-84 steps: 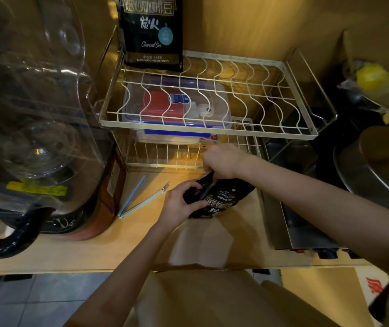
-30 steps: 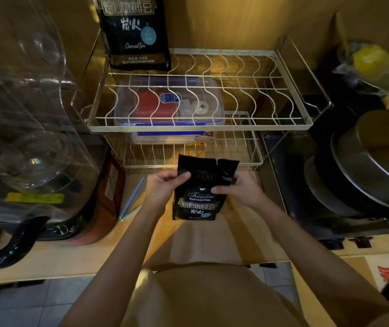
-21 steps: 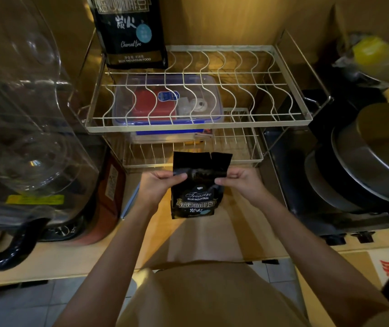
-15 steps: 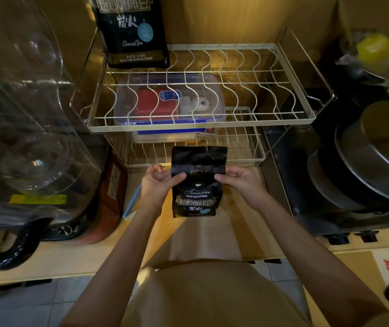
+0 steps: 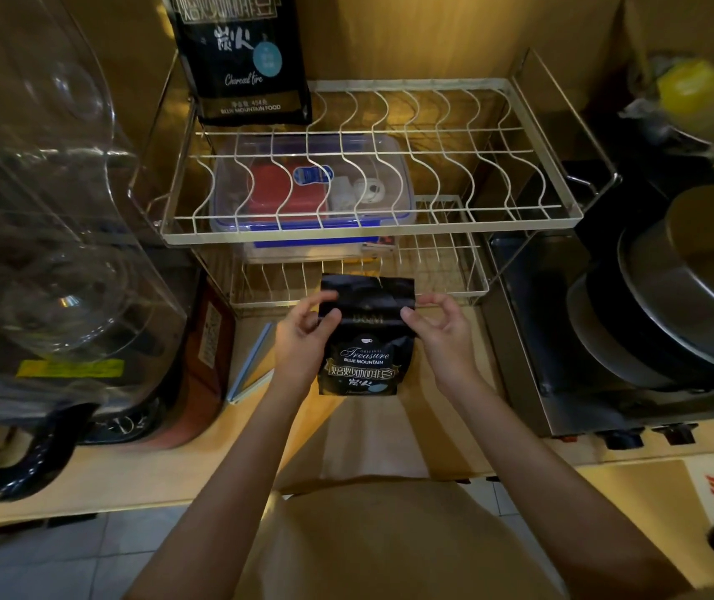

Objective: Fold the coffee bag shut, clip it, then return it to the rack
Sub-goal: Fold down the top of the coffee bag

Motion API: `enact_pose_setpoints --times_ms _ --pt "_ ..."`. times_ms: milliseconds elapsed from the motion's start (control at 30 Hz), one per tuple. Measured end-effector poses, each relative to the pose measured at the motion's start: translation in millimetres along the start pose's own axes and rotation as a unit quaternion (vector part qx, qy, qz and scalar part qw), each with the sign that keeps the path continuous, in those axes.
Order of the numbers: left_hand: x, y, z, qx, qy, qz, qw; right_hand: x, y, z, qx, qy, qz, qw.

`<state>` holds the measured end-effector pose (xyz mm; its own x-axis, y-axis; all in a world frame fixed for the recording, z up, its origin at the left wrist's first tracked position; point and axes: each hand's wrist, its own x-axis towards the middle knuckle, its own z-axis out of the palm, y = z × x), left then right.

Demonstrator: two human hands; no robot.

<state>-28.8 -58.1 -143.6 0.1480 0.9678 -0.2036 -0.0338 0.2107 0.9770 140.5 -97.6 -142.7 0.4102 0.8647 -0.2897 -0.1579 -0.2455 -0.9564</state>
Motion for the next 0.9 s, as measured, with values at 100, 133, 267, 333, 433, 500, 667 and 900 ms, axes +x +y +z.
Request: enact_pose_setpoints --times_ms 100,133,267,333,433,500,667,900 --pt "1 -1 -9 0.056 -0.034 -0.009 0.998 -1 -4 -6 -0.030 -0.061 -0.021 0.997" --pt "2 -2 -12 0.087 -0.048 -0.006 0.995 0 -5 -10 -0.041 -0.088 -0.020 0.995" --pt "8 -2 -21 0.226 -0.057 0.048 0.971 4 -8 -18 -0.123 -0.135 -0.021 0.983" --pt "12 -1 -23 0.245 -0.046 0.059 0.967 7 -8 -20 -0.135 -0.129 -0.037 0.982" --pt "14 0 -25 0.207 -0.054 0.049 0.976 8 -10 -21 -0.151 -0.134 -0.052 0.978" --pt "13 1 -25 0.165 -0.080 0.026 0.983 9 -9 -21 -0.163 -0.133 -0.064 0.976" --pt "6 1 -21 0.071 -0.083 -0.007 0.994 13 -15 -25 -0.200 -0.119 -0.094 0.968" --pt "8 -3 -16 0.086 -0.083 -0.029 0.992 14 -7 -25 -0.177 -0.160 -0.019 0.971"
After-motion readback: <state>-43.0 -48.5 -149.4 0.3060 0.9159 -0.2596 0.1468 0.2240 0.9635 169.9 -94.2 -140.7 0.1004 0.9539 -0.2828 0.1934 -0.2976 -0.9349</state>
